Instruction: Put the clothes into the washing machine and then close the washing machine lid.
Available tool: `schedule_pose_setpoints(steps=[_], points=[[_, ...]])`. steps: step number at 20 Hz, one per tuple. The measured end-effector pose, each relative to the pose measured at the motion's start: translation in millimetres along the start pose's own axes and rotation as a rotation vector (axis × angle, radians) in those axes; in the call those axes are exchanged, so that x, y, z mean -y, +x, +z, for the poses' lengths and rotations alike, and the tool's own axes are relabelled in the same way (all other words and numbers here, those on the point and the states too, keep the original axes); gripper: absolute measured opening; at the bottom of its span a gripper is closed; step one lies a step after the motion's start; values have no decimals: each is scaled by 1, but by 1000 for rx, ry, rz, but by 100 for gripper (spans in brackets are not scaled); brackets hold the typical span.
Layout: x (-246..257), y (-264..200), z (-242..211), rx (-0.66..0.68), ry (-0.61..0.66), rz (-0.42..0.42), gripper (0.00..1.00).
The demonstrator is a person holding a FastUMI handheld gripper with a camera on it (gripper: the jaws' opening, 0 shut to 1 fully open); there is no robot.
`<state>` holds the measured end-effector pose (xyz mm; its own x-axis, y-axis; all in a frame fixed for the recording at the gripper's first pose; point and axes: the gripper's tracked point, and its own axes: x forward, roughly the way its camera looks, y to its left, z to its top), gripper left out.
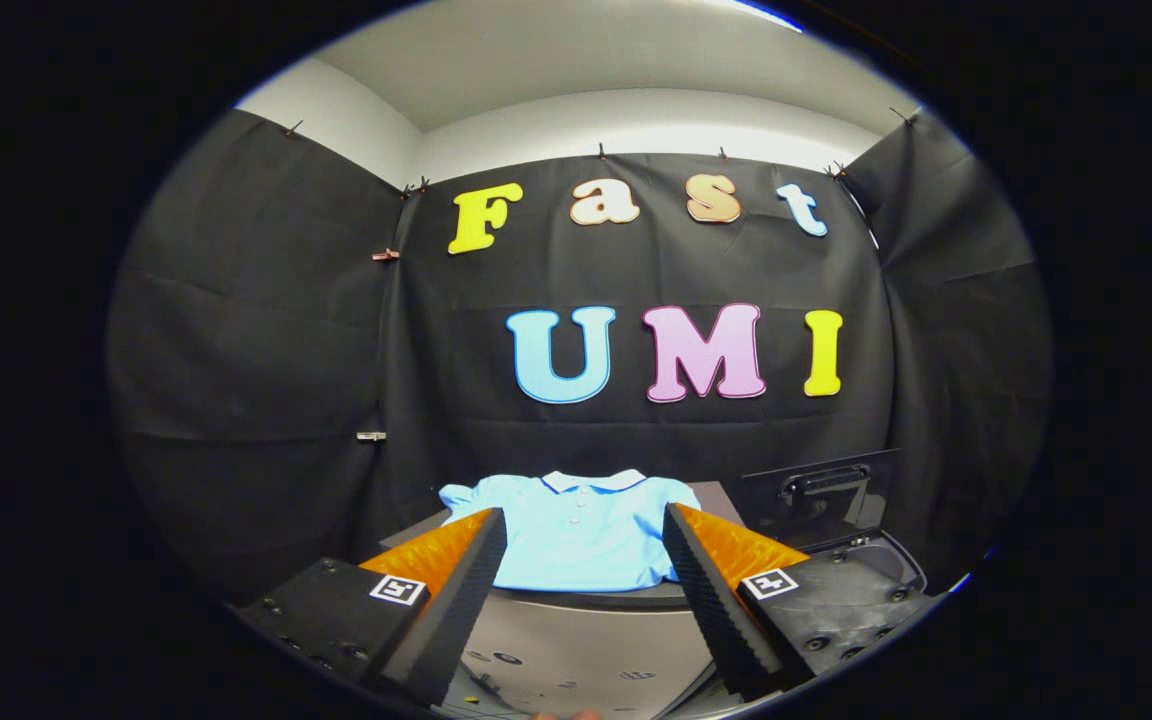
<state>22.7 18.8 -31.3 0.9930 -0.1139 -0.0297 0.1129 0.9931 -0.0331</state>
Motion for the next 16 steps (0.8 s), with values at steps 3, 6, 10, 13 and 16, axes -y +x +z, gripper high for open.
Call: schedule_pose_setpoints(steps=[3, 6, 10, 13, 16], points=[[-1, 4, -1, 5, 23, -20, 98], [2, 9, -5, -4, 42, -51, 99], [4, 20, -7, -10, 57, -74, 98], [6, 45, -5, -27, 67, -96, 98], [5, 89, -5, -75, 88, -115, 98]])
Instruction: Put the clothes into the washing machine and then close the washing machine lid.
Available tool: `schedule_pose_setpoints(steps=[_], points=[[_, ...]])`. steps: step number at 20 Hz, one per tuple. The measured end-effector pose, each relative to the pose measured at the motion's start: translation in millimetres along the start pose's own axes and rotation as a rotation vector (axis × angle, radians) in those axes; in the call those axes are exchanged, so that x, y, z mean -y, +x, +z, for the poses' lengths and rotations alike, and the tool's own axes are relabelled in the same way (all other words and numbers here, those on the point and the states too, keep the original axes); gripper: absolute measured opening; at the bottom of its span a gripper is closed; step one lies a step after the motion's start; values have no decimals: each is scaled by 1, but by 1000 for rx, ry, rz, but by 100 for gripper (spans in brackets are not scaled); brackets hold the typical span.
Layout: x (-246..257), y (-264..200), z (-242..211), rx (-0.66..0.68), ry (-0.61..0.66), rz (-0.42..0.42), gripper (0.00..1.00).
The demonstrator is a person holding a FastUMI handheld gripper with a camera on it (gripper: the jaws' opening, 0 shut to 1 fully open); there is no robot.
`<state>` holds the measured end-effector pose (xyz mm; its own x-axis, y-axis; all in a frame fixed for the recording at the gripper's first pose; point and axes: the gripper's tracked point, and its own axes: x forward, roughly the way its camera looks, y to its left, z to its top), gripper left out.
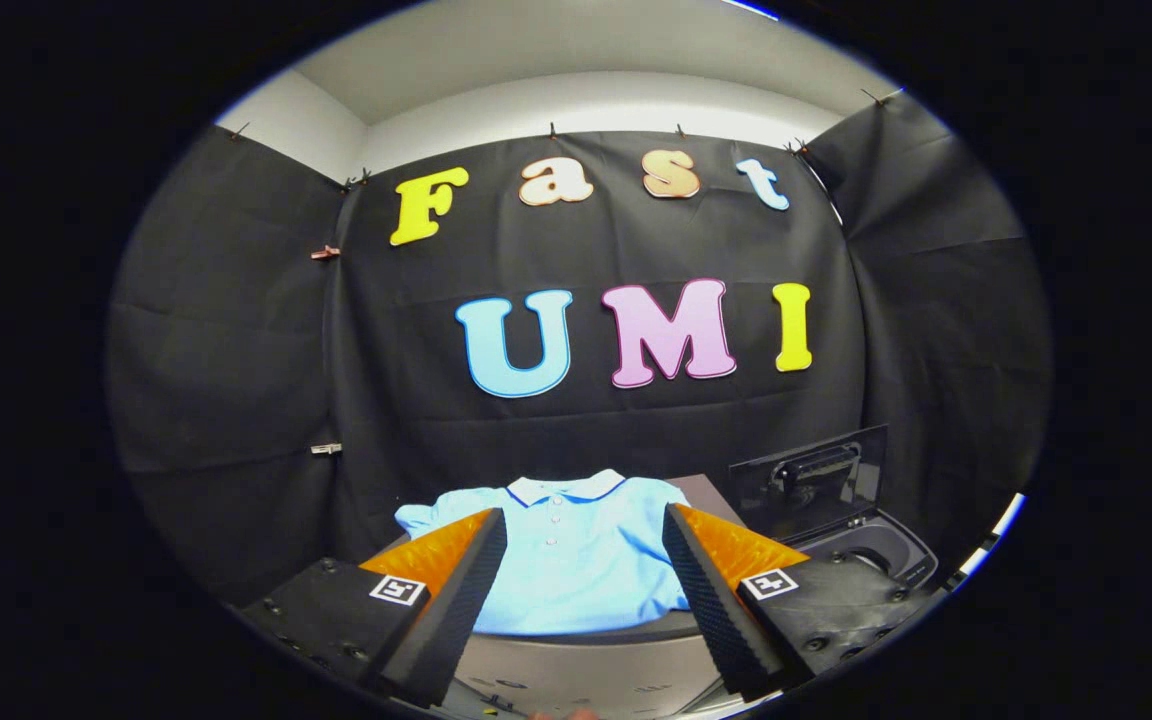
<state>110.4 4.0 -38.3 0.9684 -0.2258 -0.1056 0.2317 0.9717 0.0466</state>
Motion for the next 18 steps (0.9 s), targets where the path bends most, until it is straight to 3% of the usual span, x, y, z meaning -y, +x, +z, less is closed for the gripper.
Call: schedule_pose_setpoints(steps=[6, 11, 14, 18], points=[[-19, 96, -17, -208, -21, -23, 99], [-22, 150, -54, -424, -88, -30, 99], [-13, 167, -77, -533, -131, -53, 99], [-11, 176, -104, -649, -88, -43, 99]])
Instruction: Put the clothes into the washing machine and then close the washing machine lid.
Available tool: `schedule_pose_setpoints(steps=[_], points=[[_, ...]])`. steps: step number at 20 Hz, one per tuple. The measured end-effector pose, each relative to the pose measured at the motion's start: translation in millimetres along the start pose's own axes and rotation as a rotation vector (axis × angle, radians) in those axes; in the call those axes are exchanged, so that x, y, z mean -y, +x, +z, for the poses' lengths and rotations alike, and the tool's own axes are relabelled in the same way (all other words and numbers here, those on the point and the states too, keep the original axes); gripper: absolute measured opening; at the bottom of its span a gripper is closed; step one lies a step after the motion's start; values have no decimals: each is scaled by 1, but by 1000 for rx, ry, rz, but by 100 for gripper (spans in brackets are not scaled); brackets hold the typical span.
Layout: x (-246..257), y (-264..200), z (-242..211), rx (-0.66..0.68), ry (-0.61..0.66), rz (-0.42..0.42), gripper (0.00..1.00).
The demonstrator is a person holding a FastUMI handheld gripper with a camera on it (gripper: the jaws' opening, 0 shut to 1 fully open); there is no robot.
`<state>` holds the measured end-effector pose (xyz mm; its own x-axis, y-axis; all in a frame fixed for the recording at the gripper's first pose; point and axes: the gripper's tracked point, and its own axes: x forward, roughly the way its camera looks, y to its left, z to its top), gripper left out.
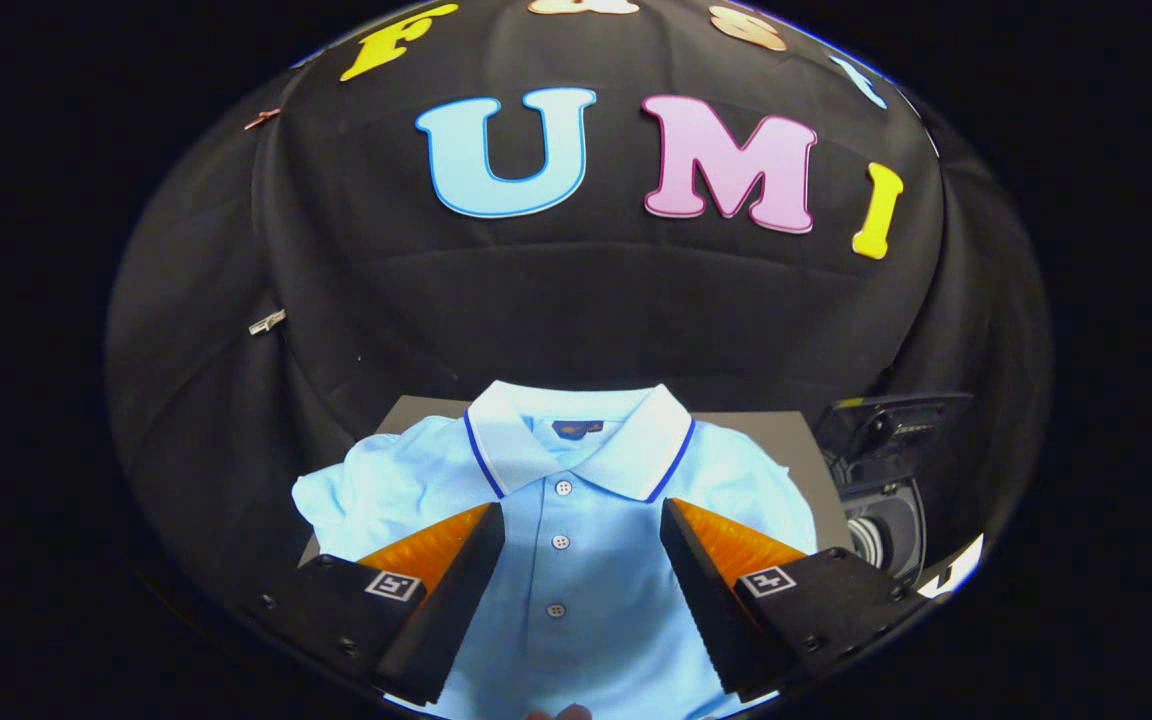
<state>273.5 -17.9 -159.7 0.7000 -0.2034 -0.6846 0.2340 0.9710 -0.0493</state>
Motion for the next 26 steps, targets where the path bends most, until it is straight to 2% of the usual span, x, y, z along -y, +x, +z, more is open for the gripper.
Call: schedule_pose_setpoints(steps=[4, 7, 9, 12, 16, 18, 19, 20, 26], points=[[3, 10, -19, -136, 10, -4, 99], [7, 11, -20, -174, 11, -33, 100], [8, 14, -21, -213, -1, -33, 96], [5, 14, -21, -251, -22, -4, 77], [2, 15, -20, -232, -20, 64, 12], [6, 12, -21, -236, 1, 62, 12], [9, 17, -25, -234, -1, 57, 5], [9, 9, -21, -220, -9, 55, 5], [3, -3, -18, -101, -143, 70, 5]])
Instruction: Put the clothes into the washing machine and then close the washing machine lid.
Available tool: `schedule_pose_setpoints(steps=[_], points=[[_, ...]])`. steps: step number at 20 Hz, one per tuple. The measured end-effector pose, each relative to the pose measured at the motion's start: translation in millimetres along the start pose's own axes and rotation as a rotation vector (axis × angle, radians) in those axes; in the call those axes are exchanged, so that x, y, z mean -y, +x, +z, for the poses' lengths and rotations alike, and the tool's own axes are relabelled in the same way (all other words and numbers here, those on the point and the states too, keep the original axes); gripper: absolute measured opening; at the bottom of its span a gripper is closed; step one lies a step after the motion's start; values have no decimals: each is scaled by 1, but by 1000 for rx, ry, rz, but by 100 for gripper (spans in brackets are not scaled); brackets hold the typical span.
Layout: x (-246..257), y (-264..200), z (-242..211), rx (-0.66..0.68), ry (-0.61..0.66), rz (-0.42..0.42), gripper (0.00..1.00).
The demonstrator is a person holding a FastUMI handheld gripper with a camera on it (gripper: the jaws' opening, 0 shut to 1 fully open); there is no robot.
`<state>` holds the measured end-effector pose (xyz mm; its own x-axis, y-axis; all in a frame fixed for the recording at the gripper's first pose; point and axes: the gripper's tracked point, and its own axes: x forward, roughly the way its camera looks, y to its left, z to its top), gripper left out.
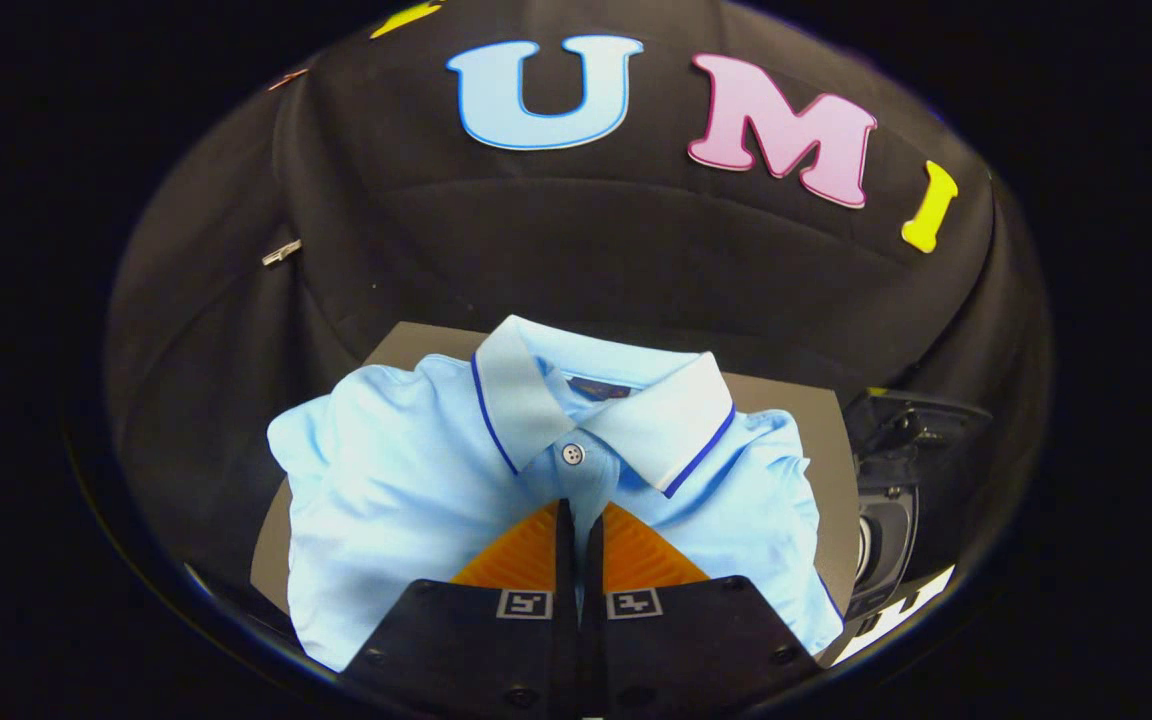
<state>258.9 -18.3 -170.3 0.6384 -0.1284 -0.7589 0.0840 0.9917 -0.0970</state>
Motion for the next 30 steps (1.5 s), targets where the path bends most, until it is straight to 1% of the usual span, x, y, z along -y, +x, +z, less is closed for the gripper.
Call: schedule_pose_setpoints(steps=[4, 10, 13, 16, 19, 22, 25, 28, 30], points=[[0, -31, 15, 160, 30, 25, 5], [10, -94, 25, 286, -30, -28, 5], [26, -129, 36, 354, -63, -81, 5], [60, -162, 44, 428, -66, -152, 5], [104, -188, 56, 486, -62, -217, 5], [155, -208, 66, 520, -58, -277, 5], [213, -219, 71, 515, -55, -336, 5], [261, -221, 70, 508, -40, -344, 5], [288, -211, 63, 502, -29, -329, 5]])
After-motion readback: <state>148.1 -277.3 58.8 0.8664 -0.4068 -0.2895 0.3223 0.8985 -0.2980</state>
